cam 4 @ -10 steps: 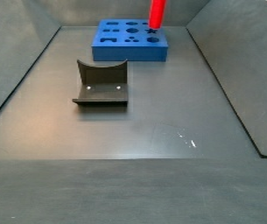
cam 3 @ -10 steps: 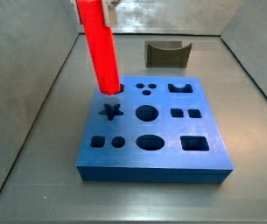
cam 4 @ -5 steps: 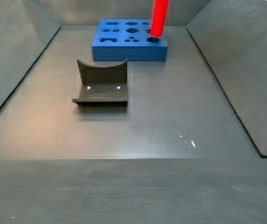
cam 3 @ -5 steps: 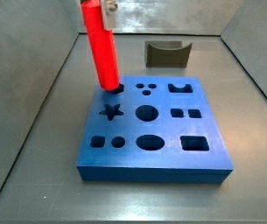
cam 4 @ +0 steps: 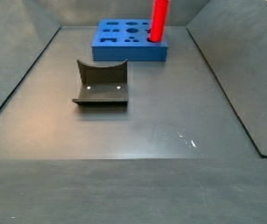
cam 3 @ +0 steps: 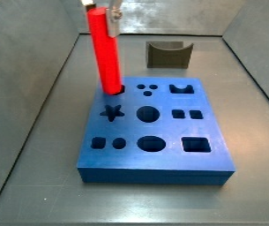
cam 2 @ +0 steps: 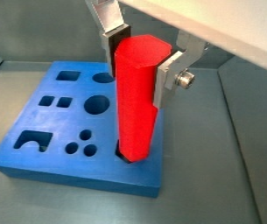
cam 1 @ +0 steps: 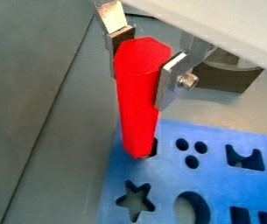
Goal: Insert the hexagon object.
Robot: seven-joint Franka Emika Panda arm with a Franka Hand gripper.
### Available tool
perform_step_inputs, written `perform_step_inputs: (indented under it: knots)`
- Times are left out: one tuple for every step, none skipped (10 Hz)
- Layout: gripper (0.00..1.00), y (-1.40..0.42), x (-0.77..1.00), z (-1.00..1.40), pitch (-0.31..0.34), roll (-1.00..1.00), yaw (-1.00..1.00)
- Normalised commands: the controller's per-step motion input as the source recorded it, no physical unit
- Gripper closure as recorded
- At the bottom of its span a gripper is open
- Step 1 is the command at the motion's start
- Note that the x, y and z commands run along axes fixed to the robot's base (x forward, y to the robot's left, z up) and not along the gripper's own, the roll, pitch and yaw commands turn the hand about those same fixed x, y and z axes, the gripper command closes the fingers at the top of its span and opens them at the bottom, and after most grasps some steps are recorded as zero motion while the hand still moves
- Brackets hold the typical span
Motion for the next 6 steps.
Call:
perform_step_inputs:
  knots:
    - [1.00, 0.00, 0.42, -0.30, 0.141, 0.00, 0.00]
    - [1.00, 0.00, 0.39, -0.32, 0.133, 0.00, 0.00]
    - [1.00, 0.00, 0.31, -0.34, 0.106, 0.00, 0.00]
    - [1.00, 0.00, 0.15, -0.43, 0.037, 0.00, 0.00]
    - [1.00, 0.00, 0.03, -0.56, 0.011, 0.07, 0.00]
    - [1.00, 0.00, 0.00, -0.57, 0.000, 0.10, 0.00]
